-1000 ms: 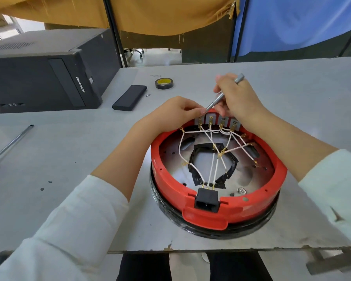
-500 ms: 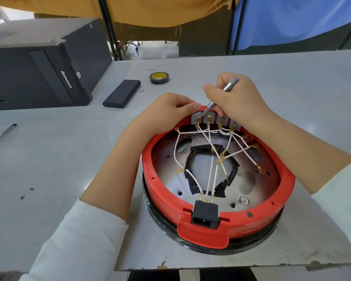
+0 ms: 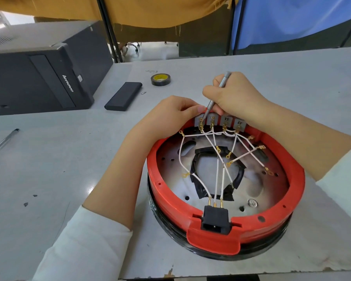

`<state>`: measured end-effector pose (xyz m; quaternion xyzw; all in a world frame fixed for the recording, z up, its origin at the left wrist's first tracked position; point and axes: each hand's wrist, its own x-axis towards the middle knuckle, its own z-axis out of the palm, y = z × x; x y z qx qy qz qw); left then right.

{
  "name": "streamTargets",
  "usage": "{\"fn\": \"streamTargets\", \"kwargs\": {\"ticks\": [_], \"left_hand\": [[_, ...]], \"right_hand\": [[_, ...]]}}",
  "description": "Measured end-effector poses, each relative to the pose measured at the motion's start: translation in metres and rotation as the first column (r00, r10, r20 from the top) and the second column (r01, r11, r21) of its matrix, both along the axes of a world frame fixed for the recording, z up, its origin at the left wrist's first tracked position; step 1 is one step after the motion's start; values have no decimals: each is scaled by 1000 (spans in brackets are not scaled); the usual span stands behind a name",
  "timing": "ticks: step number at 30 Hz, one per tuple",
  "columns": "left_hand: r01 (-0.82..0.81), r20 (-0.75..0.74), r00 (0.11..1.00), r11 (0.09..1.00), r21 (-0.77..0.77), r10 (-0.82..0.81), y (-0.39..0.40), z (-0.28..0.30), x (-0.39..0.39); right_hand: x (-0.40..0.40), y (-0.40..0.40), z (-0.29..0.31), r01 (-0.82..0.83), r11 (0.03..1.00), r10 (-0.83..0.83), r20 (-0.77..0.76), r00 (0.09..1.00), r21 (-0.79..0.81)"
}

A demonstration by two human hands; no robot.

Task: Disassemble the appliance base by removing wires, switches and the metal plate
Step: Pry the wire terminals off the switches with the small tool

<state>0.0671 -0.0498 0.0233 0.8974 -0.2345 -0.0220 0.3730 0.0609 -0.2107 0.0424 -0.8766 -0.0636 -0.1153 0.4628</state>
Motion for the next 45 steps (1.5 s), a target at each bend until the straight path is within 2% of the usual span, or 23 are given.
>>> {"fn": "streamTargets", "kwargs": {"ticks": [7, 12, 18, 25, 28, 30, 32, 33, 35, 36, 38, 39, 41, 43, 45], "left_hand": [[-23, 13, 1000, 999, -47, 24, -1, -3, 2], [-31, 13, 999, 998, -53, 32, -1, -2, 2], [-26, 7, 1000, 999, -33, 26, -1, -1, 1], [-34, 15, 999, 999, -7, 34, 0, -1, -3], [-33, -11, 999, 999, -34, 32, 2, -2, -3], [-19, -9, 1000, 999, -27, 19, 2, -2, -3], [-24, -1, 1000, 999, -31, 24, 1, -1, -3], [-31, 7, 1000, 999, -34, 31, 1, -1, -3], [-34, 3, 999, 999, -38, 34, 1, -1, -5], [-30, -7, 1000, 999, -39, 30, 1, 0, -7], [-37, -20, 999, 998, -41, 37, -1, 1, -10], [-42, -21, 999, 998, -43, 41, -1, 1, -10], [-49, -23, 999, 998, -48, 48, -1, 1, -11], [-50, -28, 998, 998, -48, 49, -1, 1, -12], [-54, -34, 998, 997, -54, 52, -1, 1, -12]], "right_hand": [[-6, 2, -9, 62, 997, -70, 246, 967, 37], [-5, 3, -9, 36, 999, -34, 244, 969, -4], [-8, 4, -8, 63, 998, -68, 259, 964, 28], [-14, 5, -3, 23, 999, -30, 169, 985, 42], [-23, -3, 11, -13, 995, -7, 191, 982, 100], [-34, -6, 22, -108, 993, 100, 186, 977, 37], [-48, -4, 29, -221, 974, 225, 91, 970, -55], [-56, 0, 29, -250, 963, 252, 15, 967, -100], [-71, 9, 27, -228, 941, 208, -102, 973, -249], [-77, 12, 24, -198, 897, 168, -110, 980, -395], [-86, 16, 19, -99, 715, 104, -35, 994, -692], [-90, 19, 19, -45, 632, 93, 19, 995, -774], [-95, 23, 17, 16, 520, 100, 79, 992, -854], [-97, 27, 12, 30, 405, 102, 78, 992, -914], [-99, 31, 6, 45, 341, 114, 89, 989, -939]]}}
